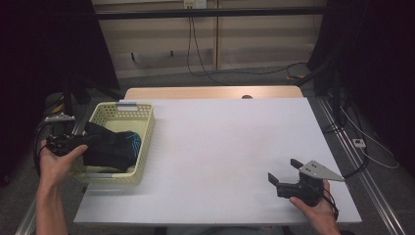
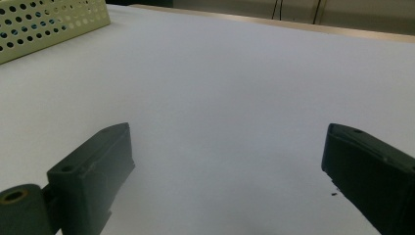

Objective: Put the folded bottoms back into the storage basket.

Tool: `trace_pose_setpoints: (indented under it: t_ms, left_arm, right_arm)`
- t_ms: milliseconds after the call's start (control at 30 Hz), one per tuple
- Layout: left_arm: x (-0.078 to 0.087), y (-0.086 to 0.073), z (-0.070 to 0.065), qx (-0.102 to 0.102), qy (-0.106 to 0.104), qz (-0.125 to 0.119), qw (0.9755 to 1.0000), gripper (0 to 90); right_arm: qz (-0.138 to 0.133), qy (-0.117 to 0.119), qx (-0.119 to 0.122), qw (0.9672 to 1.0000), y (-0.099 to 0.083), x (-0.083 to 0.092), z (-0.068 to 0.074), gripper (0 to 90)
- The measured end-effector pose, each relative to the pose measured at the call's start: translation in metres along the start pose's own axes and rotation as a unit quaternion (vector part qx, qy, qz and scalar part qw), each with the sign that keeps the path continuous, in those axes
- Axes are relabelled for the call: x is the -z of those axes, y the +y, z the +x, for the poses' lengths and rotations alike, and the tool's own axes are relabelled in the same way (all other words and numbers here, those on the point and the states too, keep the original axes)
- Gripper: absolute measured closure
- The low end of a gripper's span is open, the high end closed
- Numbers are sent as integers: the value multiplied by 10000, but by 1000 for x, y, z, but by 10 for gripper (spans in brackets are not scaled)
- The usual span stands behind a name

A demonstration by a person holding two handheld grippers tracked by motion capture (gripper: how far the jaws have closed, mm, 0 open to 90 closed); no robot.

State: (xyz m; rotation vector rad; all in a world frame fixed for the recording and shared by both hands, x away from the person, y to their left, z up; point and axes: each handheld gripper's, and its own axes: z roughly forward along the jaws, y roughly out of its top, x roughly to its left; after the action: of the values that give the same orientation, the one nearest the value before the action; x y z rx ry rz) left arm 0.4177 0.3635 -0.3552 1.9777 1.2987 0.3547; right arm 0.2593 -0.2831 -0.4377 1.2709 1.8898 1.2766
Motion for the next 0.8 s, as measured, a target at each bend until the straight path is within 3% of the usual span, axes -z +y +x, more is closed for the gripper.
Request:
trace_pose_setpoints:
  t_ms: [133, 400, 500, 800]
  left_arm:
    - [-2, -3, 5, 48, 172, 100, 9998, 708]
    - [-11, -2, 7, -60, 304, 229, 9993, 698]
    - [-12, -3, 8, 10, 367, 301, 9989, 688]
    - [-16, -7, 11, 98, 772, 671, 9947, 656]
  right_arm:
    - [-1, -6, -4, 10000, 0, -1, 0, 49]
    - [4, -3, -1, 10000, 0, -1, 0, 49]
    - [3, -5, 2, 10000, 0, -1, 0, 49]
    - [-4, 0, -13, 10000, 0, 0, 1, 49]
